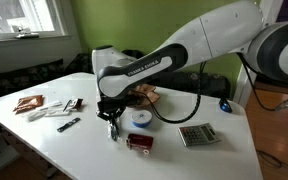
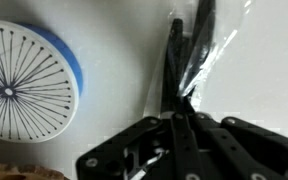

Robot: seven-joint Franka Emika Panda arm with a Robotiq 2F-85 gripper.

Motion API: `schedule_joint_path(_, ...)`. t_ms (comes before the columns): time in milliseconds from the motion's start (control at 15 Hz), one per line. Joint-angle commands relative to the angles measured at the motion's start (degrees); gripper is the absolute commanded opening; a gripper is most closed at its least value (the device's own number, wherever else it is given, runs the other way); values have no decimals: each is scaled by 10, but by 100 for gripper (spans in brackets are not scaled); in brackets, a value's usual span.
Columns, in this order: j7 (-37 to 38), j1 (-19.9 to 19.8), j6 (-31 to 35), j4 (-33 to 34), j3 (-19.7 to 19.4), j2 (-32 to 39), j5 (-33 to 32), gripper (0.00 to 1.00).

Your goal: Put the plastic of utensils on the brown bowl

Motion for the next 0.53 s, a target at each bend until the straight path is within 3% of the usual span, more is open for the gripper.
schedule_joint_path(0,8,11,-9,27,-7,4,-7,0)
schedule_joint_path(267,39,28,41,29,-31,-30,-33,0)
schedule_joint_path(467,106,23,65,25,-59,-50,-40,0)
